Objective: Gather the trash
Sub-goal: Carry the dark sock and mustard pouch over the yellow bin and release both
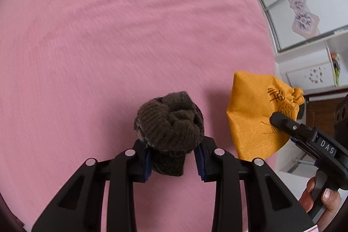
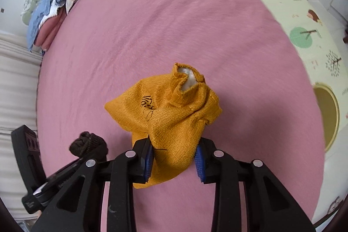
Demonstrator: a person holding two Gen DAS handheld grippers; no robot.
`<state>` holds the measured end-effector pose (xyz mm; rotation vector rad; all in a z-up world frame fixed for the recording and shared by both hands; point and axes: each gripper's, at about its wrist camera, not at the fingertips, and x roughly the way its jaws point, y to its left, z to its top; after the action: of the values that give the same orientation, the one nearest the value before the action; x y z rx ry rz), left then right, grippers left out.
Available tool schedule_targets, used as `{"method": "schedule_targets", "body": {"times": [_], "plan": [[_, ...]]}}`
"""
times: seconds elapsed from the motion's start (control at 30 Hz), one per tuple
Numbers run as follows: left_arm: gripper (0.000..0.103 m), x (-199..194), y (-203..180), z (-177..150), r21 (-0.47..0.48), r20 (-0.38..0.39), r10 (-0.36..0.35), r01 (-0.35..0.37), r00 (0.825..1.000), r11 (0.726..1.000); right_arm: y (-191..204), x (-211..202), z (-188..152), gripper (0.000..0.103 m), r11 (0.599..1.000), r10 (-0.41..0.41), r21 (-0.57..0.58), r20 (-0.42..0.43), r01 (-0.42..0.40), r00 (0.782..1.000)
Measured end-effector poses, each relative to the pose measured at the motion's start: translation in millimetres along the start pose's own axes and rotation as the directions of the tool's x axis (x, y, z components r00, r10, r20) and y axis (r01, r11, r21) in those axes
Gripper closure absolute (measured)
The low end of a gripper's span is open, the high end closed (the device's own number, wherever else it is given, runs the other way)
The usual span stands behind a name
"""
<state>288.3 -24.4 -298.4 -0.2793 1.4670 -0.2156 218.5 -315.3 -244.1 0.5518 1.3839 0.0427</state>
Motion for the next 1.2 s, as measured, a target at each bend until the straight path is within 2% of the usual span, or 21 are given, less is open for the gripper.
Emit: {"method": "schedule_targets", "body": {"times": [0.27, 0.43, 0.67, 0.9, 1.1, 1.2], "plan": [[0.071, -6, -92, -72, 0.136, -0.042, -0.001, 0.007, 0.999, 0.991, -63, -76, -53, 0.072, 0.996, -0.008, 0.090, 0.063, 0.002, 0.998], [0.071, -7, -146, -98, 0.204, -0.064, -0.025, 0.038, 0.998, 0.978, -110, -114, -79, 0.072, 0.985, -0.027, 0.171, 0.088, 0.011, 0.996], [0.071, 2, -229, -138, 0.308, -0.109, -0.061, 0.092, 0.992, 0.947, -172, -163, -101, 0.072, 0.971, -0.042, 0.238, 0.137, 0.008, 0.990], [0.071, 25, -300, -164, 0.338, -0.179, -0.102, 0.159, 0.979, 0.928, -238, -202, -113, 0.071, 0.954, -0.080, 0.300, 0.185, 0.021, 0.980], [0.071, 56, -371, -188, 0.438, -0.243, -0.095, 0.197, 0.965, 0.877, -296, -223, -117, 0.071, 0.924, -0.117, 0.382, 0.210, 0.028, 0.971], [0.071, 70, -406, -196, 0.498, -0.271, -0.076, 0.207, 0.960, 0.842, -323, -231, -116, 0.071, 0.912, -0.137, 0.409, 0.221, 0.035, 0.966]]}}
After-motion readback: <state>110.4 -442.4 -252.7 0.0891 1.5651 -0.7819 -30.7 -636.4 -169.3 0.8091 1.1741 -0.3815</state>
